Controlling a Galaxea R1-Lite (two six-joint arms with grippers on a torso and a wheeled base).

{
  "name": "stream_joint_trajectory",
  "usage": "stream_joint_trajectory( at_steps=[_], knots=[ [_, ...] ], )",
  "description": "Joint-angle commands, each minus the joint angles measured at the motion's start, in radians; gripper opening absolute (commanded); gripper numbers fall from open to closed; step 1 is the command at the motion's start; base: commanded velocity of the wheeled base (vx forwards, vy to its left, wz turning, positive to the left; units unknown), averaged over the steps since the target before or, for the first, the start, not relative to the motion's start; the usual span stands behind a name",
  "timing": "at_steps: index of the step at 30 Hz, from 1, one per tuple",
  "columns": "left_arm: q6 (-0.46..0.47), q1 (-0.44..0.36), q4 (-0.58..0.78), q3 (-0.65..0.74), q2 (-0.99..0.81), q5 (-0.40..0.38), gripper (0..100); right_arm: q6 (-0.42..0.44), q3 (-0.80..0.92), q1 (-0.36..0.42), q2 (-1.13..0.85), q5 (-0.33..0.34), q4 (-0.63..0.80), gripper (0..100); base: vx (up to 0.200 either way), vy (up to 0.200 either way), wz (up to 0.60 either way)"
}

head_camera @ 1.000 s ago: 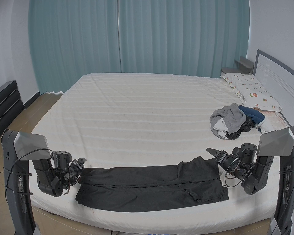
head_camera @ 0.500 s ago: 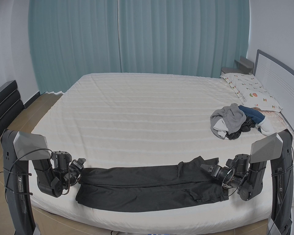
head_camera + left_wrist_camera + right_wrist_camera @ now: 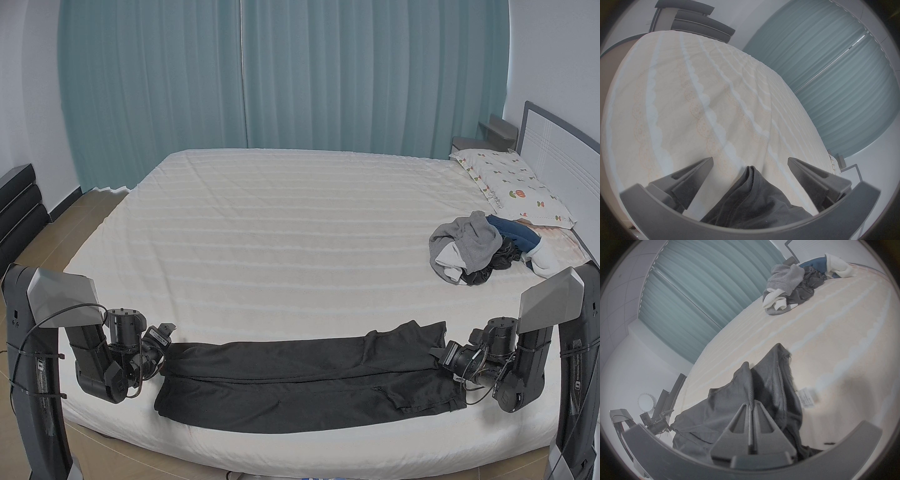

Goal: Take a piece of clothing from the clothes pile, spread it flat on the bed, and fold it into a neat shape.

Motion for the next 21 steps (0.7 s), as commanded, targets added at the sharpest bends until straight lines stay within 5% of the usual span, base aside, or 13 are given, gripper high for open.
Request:
stream_joint_trajectory(
  at_steps=[1, 14, 15, 21],
  knots=[
    [0.0, 0.0, 0.0, 0.0, 0.0, 0.0, 100, -0.002, 0.06, -0.012, -0.025, 0.02, -0.011, 0, 0.0, 0.0, 0.0],
    [-0.003, 0.001, 0.0, 0.001, 0.0, 0.0, 100, -0.003, 0.122, -0.026, -0.038, 0.037, -0.011, 0, 0.0, 0.0, 0.0],
    [-0.005, 0.001, 0.0, 0.003, 0.0, 0.0, 100, -0.002, 0.117, -0.024, -0.038, 0.037, -0.011, 100, 0.0, 0.0, 0.0],
    [0.007, 0.009, -0.022, 0.041, -0.038, 0.0, 100, 0.064, 0.113, -0.04, -0.099, 0.046, -0.01, 100, 0.0, 0.0, 0.0]
  ],
)
